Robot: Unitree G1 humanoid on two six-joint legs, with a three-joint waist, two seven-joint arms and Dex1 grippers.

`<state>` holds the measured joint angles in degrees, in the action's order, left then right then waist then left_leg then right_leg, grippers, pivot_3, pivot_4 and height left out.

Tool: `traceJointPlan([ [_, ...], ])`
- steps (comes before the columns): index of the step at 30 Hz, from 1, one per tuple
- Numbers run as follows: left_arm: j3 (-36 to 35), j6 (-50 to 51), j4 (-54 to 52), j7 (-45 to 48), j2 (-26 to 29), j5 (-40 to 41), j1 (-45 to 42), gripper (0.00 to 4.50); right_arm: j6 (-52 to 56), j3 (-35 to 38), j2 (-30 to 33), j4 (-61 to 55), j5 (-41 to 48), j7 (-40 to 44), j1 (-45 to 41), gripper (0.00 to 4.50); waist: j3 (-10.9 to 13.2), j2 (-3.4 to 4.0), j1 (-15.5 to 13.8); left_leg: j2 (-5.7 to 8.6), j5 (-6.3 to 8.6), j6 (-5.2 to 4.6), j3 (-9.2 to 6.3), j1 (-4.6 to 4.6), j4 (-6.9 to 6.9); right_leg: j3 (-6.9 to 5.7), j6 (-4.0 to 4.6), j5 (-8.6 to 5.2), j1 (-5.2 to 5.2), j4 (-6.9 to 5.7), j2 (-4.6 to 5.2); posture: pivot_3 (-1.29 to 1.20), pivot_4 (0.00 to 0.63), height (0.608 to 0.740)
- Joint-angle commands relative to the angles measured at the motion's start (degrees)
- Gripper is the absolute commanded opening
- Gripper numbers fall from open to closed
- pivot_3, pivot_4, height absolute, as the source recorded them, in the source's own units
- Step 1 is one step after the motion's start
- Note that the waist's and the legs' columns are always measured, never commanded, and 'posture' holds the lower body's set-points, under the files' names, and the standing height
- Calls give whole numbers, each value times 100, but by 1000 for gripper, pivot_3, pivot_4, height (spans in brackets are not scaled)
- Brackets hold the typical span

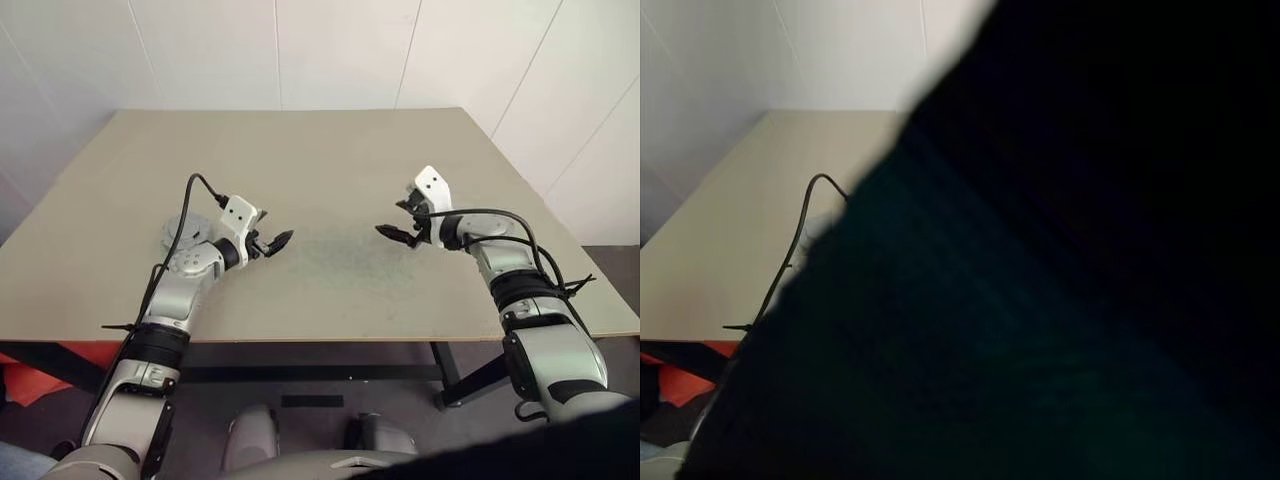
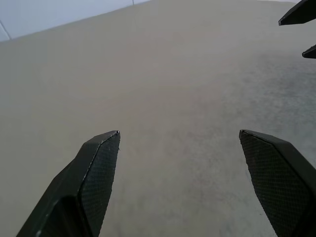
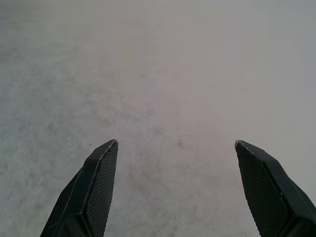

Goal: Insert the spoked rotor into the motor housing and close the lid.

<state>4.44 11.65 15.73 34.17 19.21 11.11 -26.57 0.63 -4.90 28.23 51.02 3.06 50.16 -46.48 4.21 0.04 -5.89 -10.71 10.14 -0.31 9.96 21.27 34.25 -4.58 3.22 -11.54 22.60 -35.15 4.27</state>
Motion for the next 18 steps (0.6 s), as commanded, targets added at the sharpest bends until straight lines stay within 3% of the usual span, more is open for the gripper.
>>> traceJointPlan([
  [1,-117,-115,-79,-12,6,-37,-176,4089,-181,138,-53,39,-15,-98,-239,4280,0,0,4,0,0,0,0,0,0,0,0,0,0,-1,0,0,0,740],
  [18,-142,-135,-218,-22,2,-126,-82,4089,-268,140,-136,183,-105,-274,-240,4280,1,1,7,0,0,0,0,0,0,0,0,0,1,-4,0,0,0,740],
])
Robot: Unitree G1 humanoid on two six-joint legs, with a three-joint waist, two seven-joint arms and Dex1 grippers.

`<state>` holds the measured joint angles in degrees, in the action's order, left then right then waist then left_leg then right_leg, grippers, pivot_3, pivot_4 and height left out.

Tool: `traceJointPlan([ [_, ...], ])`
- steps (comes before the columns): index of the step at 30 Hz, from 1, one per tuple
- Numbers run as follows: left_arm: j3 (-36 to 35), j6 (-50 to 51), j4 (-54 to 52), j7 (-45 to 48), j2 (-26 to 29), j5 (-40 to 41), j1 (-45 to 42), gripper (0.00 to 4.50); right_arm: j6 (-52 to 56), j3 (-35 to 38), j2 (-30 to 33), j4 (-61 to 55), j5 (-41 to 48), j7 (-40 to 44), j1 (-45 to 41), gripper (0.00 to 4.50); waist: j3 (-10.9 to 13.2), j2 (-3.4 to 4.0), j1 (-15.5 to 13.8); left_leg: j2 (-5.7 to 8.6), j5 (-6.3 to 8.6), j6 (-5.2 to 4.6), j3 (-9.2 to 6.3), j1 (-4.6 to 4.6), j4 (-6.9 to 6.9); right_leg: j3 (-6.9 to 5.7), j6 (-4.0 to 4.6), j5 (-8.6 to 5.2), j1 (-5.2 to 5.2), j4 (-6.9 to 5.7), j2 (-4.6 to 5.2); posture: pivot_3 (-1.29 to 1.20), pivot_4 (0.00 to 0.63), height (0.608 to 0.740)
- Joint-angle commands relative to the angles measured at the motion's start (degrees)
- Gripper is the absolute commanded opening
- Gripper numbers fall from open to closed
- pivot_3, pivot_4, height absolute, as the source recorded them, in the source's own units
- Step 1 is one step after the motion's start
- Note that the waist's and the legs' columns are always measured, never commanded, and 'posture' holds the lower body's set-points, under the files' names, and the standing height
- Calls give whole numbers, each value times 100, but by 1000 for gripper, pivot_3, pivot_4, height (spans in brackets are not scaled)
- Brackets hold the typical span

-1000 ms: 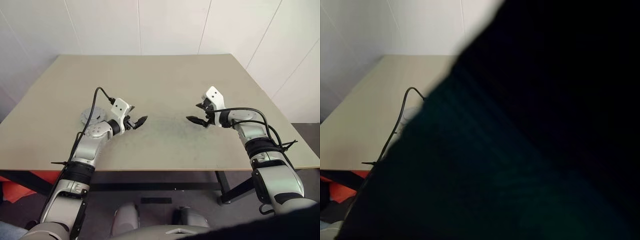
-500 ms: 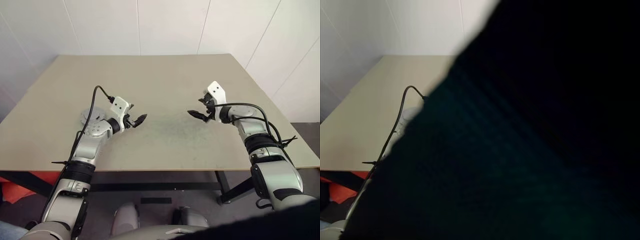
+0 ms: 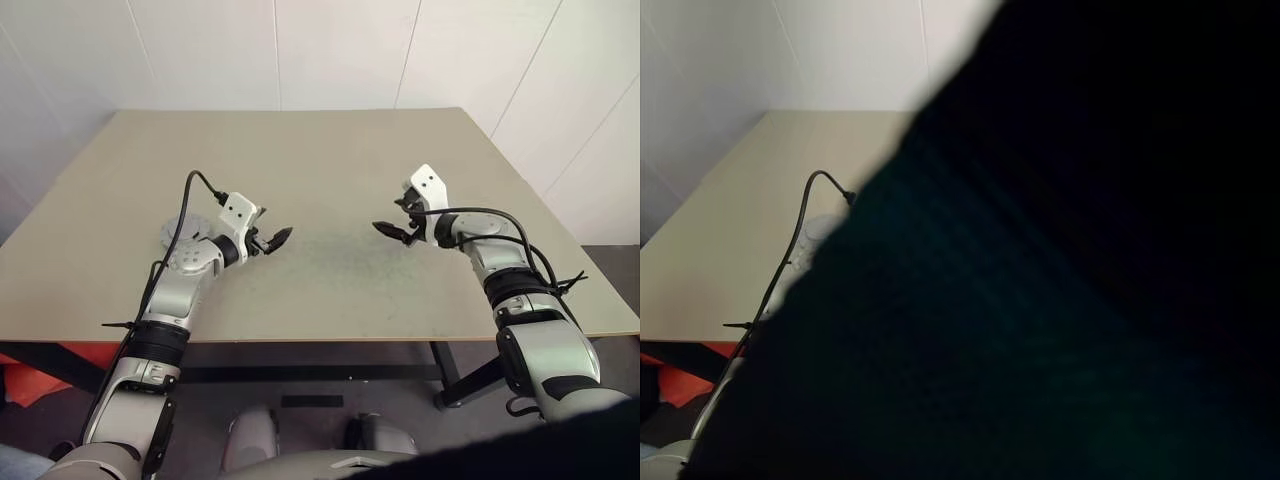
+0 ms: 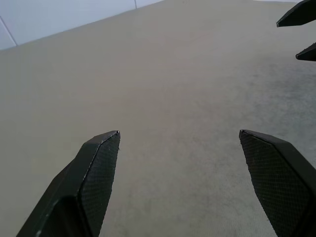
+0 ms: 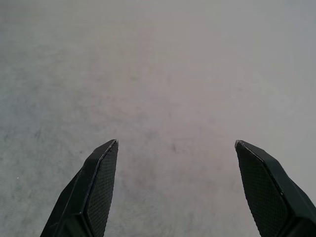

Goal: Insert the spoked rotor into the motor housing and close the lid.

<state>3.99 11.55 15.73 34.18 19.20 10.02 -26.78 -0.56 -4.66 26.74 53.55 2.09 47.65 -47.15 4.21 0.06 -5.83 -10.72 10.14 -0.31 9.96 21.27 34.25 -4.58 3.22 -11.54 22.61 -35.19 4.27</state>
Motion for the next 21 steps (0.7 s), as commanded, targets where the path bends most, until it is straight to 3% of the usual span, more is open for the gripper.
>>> traceJointPlan([
  [1,-100,-128,-210,-24,0,-18,-67,4089,-156,113,7,-61,-13,-23,-182,4280,0,0,2,0,0,0,0,0,0,0,0,0,0,0,0,0,0,740],
  [21,-108,-242,-198,-110,-26,-86,-44,4089,-334,111,-37,206,-167,-192,-363,4280,2,4,7,0,0,0,0,0,0,0,0,0,1,-1,0,0,0,740],
])
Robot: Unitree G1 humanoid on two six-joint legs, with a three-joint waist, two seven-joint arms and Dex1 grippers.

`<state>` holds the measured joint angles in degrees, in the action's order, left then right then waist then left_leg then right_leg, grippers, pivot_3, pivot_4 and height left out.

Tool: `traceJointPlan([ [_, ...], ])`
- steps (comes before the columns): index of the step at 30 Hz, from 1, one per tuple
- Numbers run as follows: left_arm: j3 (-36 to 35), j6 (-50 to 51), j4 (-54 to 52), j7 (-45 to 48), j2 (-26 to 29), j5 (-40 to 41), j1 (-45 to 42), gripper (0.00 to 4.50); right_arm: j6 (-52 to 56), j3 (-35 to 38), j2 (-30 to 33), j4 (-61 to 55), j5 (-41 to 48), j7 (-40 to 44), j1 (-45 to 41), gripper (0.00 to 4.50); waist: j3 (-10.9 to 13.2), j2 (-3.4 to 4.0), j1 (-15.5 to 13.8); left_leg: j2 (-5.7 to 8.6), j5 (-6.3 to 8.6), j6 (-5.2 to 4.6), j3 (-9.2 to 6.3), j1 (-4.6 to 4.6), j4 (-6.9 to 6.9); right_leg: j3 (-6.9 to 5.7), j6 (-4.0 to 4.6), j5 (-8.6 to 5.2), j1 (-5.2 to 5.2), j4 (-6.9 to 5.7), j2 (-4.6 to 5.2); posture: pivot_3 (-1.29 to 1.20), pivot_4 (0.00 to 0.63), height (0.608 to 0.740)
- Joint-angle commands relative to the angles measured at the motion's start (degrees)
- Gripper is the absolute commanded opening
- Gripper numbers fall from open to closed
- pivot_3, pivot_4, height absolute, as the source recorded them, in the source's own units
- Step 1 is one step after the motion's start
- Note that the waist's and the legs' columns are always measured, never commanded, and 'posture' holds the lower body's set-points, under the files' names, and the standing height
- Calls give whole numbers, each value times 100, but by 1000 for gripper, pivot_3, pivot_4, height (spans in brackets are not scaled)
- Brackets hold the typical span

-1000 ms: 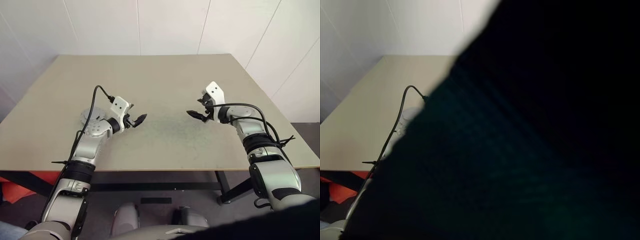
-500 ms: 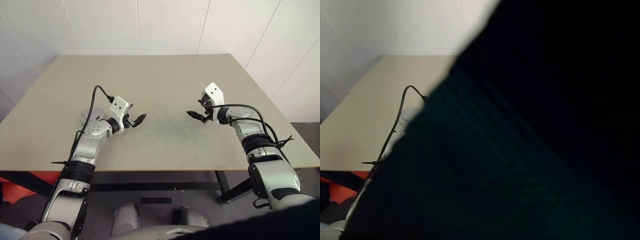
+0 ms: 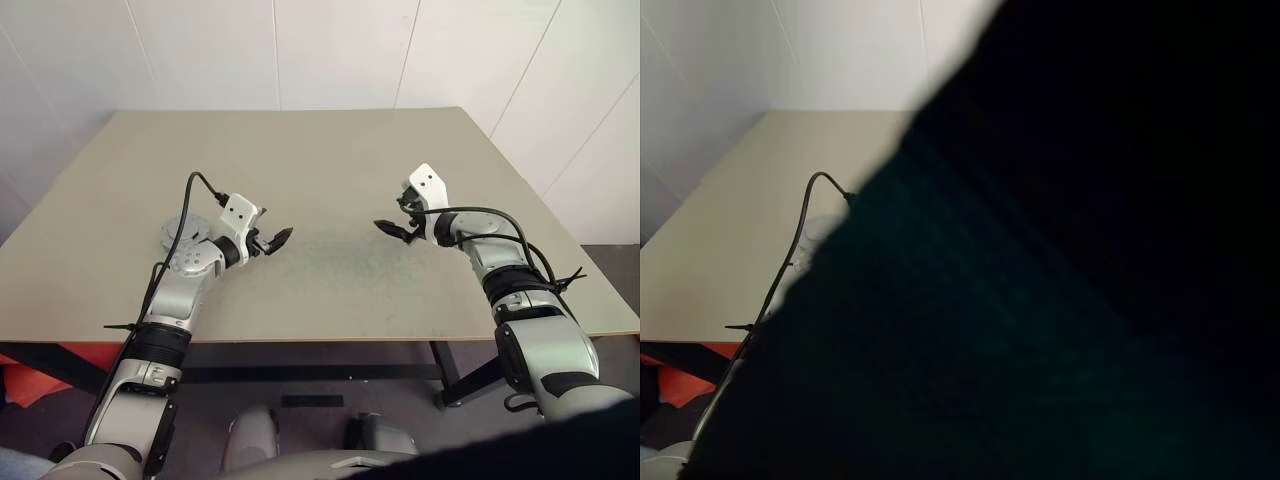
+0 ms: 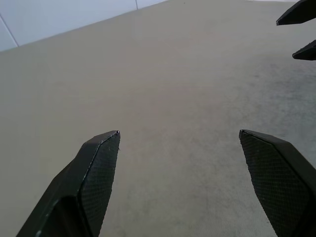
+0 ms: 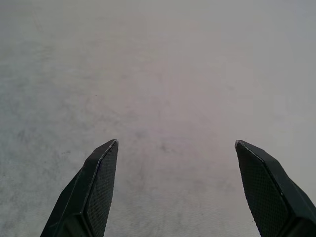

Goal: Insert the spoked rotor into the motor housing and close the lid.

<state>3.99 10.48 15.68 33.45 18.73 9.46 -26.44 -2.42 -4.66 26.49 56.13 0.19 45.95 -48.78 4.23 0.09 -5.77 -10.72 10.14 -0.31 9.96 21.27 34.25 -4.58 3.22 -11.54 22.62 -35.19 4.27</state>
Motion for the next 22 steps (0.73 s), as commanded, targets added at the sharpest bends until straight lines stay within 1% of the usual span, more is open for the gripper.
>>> traceJointPlan([
  [1,-105,-142,-188,-40,15,-35,-78,4089,-153,111,-14,-48,16,-22,-202,4280,0,0,0,0,0,0,0,0,0,0,0,0,0,0,0,0,0,740],
  [22,-73,-259,32,-49,-79,-133,-164,4089,-182,118,95,-72,-40,-60,-123,4280,3,5,2,0,0,0,0,0,0,0,0,0,1,0,0,0,0,740],
])
